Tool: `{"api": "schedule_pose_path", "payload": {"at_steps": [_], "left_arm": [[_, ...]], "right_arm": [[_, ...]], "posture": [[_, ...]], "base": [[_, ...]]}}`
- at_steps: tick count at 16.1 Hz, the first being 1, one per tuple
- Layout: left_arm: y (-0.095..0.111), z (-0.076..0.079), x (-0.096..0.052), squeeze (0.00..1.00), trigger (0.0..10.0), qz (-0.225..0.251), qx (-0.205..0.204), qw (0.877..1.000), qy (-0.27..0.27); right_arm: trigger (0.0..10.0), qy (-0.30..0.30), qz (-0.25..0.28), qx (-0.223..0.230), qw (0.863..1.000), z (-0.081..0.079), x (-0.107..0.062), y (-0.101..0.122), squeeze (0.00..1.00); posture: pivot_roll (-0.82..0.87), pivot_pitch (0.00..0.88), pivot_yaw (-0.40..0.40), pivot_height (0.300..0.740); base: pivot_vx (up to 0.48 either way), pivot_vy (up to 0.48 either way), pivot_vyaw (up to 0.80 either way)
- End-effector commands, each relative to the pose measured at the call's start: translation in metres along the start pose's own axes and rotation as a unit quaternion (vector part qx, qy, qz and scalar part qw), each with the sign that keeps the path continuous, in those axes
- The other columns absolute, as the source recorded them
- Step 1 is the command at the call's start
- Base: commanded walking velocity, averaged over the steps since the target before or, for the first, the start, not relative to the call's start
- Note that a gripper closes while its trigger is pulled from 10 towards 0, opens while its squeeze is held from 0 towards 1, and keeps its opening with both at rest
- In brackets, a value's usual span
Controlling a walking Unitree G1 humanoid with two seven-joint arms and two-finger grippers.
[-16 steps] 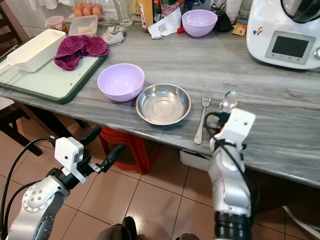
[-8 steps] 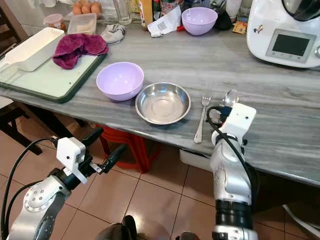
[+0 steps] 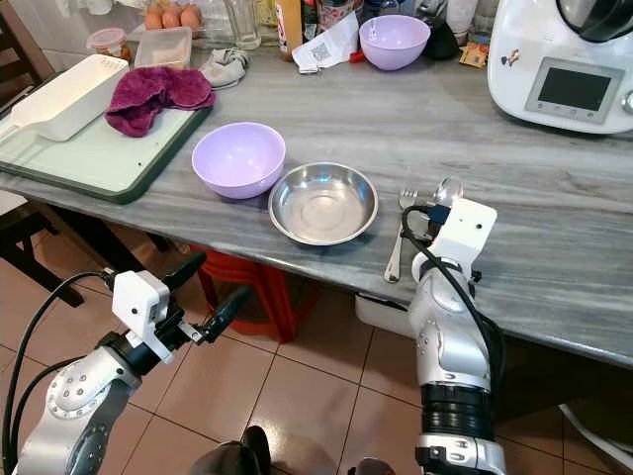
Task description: Setting the table
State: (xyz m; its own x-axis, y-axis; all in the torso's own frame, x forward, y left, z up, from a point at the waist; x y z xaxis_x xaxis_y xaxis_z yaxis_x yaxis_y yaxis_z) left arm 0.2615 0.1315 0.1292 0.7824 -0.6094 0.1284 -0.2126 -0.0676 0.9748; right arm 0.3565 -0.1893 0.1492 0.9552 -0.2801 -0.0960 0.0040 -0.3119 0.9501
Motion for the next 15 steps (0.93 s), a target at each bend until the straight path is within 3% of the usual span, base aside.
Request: {"api": "schedule_pose_path", "payload": {"at_steps": [1, 4, 5, 6, 11, 14, 15], "left_arm": [[0.0034, 0.0024, -0.0008, 0.00, 10.0, 0.003, 0.000, 1.000, -0.012], [0.0058, 0.0029, -0.0002, 0.00, 10.0, 0.007, 0.001, 1.000, -0.017], [0.0060, 0.0036, 0.0001, 0.00, 10.0, 0.007, -0.001, 1.000, -0.019], [0.0066, 0.0043, 0.0005, 0.00, 10.0, 0.007, -0.003, 1.000, -0.020], [0.0053, 0.0054, 0.0006, 0.00, 10.0, 0.005, -0.005, 1.000, -0.018], [0.0043, 0.0048, 0.0005, 0.00, 10.0, 0.002, -0.006, 1.000, -0.015], [0.0038, 0.0037, 0.0002, 0.00, 10.0, 0.002, -0.006, 1.000, -0.012]], "right_arm": [[10.0, -0.008, -0.023, 0.000, 1.000, 0.0030, 0.0001, -0.0104, 0.00], [10.0, -0.014, -0.032, 0.002, 0.999, 0.0063, 0.0007, -0.0138, 0.00], [10.0, -0.014, -0.035, 0.001, 0.999, 0.0070, 0.0008, -0.0147, 0.12], [10.0, -0.013, -0.037, 0.001, 0.999, 0.0073, 0.0007, -0.0159, 0.60], [10.0, -0.012, -0.042, -0.003, 0.999, 0.0081, 0.0015, -0.0175, 0.63], [10.0, -0.012, -0.042, -0.005, 0.999, 0.0091, 0.0023, -0.0174, 0.81], [10.0, -0.010, -0.035, -0.006, 0.999, 0.0093, 0.0027, -0.0144, 1.00]], "posture": [[-0.14, 0.212, 0.063, 0.740], [-0.14, 0.212, 0.063, 0.740], [-0.15, 0.212, 0.064, 0.740], [-0.15, 0.212, 0.062, 0.740], [-0.15, 0.211, 0.060, 0.740], [-0.15, 0.210, 0.057, 0.740], [-0.15, 0.210, 0.057, 0.740]], "base": [[0.000, 0.000, 0.00], [0.000, 0.000, 0.00], [0.000, 0.000, 0.00], [0.000, 0.000, 0.00], [0.000, 0.000, 0.00], [0.000, 0.000, 0.00], [0.000, 0.000, 0.00]]}}
Point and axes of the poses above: a point about 5 cm out from each wrist's last joint towards the gripper, its own x axis pointing out of the wrist towards the gripper, its own y axis along the axis of the wrist's last joint, z = x × y, the point moved 2 cm from there along x, pointing out of the wrist towards the gripper, and after that the axes turned 7 degrees about x, right-handed, at the moved point
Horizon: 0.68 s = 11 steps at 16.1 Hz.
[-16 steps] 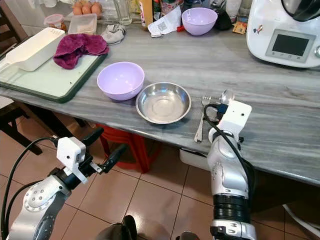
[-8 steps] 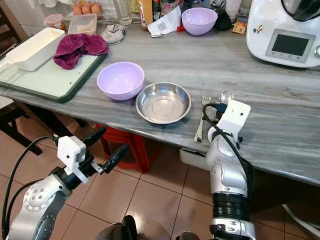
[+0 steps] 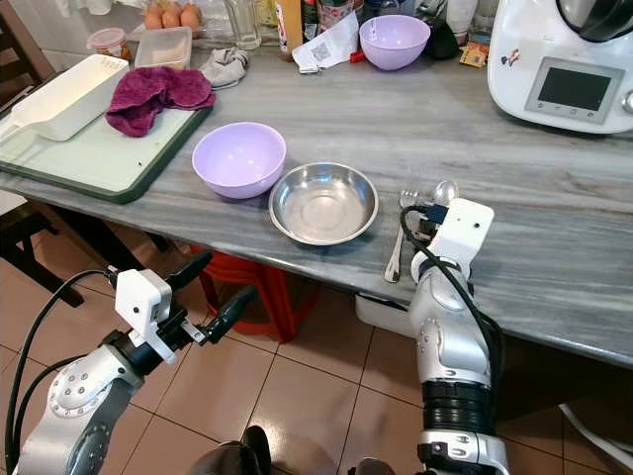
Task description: Setting the table
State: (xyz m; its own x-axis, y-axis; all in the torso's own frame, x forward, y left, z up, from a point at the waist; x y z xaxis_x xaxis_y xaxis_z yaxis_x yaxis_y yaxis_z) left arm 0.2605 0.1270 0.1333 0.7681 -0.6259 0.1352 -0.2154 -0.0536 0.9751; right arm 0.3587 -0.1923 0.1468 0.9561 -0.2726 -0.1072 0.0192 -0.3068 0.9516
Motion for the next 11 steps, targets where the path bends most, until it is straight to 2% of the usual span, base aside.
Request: {"api": "schedule_pose_path", "payload": {"at_steps": [1, 6, 8, 11], "left_arm": [[-0.001, 0.000, -0.002, 0.00, 10.0, -0.003, 0.000, 1.000, -0.001], [-0.001, -0.002, 0.000, 0.00, 10.0, 0.000, 0.004, 1.000, 0.006], [-0.001, -0.004, 0.001, 0.00, 10.0, 0.002, 0.006, 1.000, 0.010], [-0.001, -0.005, 0.002, 0.00, 10.0, 0.006, 0.007, 1.000, 0.017]], "right_arm": [[10.0, -0.006, -0.019, -0.005, 1.000, 0.005, 0.000, -0.009, 1.00], [10.0, 0.038, 0.039, -0.016, 0.998, -0.010, -0.001, 0.012, 1.00], [10.0, 0.074, 0.070, 0.012, 0.995, -0.022, -0.003, 0.024, 1.00], [10.0, 0.107, 0.100, 0.021, 0.989, -0.034, -0.007, 0.037, 1.00]], "posture": [[-0.15, 0.205, 0.056, 0.740], [-0.15, 0.196, 0.054, 0.740], [-0.15, 0.189, 0.049, 0.740], [-0.15, 0.186, 0.046, 0.740]], "base": [[0.000, 0.000, 0.00], [0.000, 0.000, 0.00], [0.000, 0.000, 0.00], [0.000, 0.000, 0.00]]}}
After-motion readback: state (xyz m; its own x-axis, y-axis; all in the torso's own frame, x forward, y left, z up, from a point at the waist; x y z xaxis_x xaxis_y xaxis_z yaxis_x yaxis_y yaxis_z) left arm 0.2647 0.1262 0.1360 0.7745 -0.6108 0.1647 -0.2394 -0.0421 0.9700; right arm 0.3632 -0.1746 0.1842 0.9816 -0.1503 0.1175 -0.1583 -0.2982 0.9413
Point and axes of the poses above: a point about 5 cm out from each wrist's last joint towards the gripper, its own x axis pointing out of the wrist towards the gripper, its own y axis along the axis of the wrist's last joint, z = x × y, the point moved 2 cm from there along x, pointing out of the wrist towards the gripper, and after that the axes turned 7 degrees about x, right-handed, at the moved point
